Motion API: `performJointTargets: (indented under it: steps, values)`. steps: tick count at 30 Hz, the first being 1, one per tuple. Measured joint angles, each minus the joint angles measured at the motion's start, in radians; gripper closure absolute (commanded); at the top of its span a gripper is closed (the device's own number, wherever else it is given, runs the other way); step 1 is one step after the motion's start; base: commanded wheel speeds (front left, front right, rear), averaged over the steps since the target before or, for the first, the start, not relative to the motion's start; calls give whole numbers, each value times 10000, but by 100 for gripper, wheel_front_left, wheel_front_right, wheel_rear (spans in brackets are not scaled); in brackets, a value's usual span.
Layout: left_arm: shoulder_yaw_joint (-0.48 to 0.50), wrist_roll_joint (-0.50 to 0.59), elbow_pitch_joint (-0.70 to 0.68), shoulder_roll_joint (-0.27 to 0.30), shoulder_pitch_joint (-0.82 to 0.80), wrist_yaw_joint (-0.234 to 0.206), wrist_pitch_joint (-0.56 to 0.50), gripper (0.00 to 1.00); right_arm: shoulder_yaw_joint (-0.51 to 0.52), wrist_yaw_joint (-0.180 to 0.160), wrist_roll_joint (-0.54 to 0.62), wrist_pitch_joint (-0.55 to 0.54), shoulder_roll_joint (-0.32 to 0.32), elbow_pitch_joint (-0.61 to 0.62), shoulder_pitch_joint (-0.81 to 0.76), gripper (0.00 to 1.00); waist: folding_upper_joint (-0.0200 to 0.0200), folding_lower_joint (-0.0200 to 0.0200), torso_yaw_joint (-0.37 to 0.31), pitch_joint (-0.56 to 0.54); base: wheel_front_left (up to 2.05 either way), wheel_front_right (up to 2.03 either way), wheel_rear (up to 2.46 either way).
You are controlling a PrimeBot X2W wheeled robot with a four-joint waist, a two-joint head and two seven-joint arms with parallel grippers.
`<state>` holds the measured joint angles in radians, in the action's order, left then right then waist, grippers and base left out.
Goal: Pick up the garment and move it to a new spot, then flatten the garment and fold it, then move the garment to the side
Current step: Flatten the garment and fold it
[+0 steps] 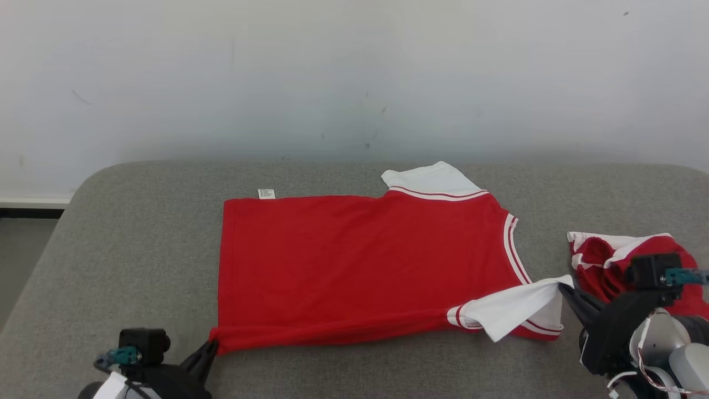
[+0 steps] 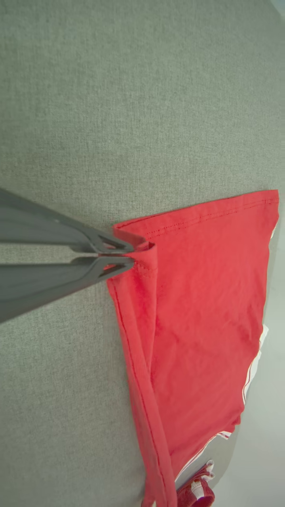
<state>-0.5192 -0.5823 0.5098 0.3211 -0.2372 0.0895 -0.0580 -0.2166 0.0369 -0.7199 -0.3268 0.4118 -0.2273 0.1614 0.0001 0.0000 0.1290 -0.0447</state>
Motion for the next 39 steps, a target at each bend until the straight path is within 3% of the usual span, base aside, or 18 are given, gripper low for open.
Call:
performJointTargets:
  steps: [18,33,39]
  values:
    - [-71,-186,1149,-240,-1599,169,-1076,100,-1014,219,510,-882,-786,-3196,3594,100,0,1,-64,689,0,0,0]
    - [-144,-184,2138,-625,-2612,253,-899,100,-1569,247,1076,-1020,-1609,-6004,5891,100,1,2,103,1635,0,0,0]
    - [-178,-165,2541,-759,-2859,255,-593,100,-1653,201,1323,-531,-1762,-6857,6191,100,1,0,116,1782,0,0,0]
